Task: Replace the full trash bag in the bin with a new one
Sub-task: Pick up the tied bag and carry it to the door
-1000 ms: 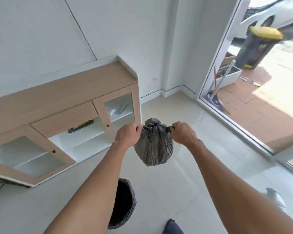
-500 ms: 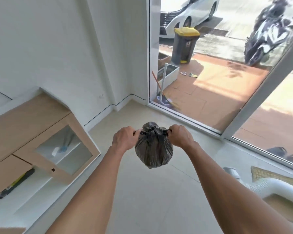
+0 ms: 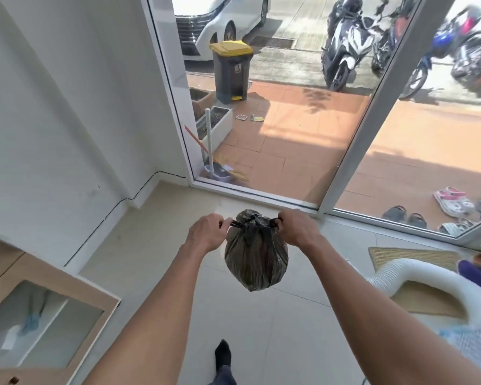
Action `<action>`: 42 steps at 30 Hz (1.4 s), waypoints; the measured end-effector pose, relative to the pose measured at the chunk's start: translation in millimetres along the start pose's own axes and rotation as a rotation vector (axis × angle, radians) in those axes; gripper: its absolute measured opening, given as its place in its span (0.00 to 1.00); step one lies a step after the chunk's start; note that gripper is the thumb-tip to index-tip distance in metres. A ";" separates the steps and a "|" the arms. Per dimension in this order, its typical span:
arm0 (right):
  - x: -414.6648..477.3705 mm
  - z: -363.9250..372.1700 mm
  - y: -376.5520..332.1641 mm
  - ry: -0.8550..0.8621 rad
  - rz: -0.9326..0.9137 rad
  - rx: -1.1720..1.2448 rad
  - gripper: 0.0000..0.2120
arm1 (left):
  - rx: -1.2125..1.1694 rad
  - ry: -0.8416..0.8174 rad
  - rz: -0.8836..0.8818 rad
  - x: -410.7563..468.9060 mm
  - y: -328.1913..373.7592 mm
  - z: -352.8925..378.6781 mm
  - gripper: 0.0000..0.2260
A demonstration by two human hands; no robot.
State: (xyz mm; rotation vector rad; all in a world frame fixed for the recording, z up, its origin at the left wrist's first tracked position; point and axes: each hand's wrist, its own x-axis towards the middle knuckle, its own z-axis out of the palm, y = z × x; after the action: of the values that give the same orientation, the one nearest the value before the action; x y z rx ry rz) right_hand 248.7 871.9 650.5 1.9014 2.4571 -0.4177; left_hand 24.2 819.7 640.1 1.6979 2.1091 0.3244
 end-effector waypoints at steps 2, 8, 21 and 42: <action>14.1 -0.2 9.0 -0.012 0.052 0.004 0.13 | 0.002 -0.041 0.042 24.7 4.9 1.8 0.22; 55.0 0.6 37.7 -0.065 0.217 0.047 0.15 | 0.016 -0.152 0.139 98.1 27.1 6.5 0.22; 161.2 -14.7 123.9 -0.048 0.407 0.182 0.11 | 0.102 -0.241 0.194 238.8 108.9 48.0 0.15; 350.0 16.0 283.0 -0.109 0.513 0.329 0.12 | 0.069 -0.346 0.013 444.2 205.2 157.1 0.08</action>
State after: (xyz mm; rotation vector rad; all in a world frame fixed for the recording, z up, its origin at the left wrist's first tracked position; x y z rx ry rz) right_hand 423.1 1265.7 518.7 2.4460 1.8178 -0.9077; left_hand 198.1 1286.2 512.8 1.6680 1.8730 -0.0391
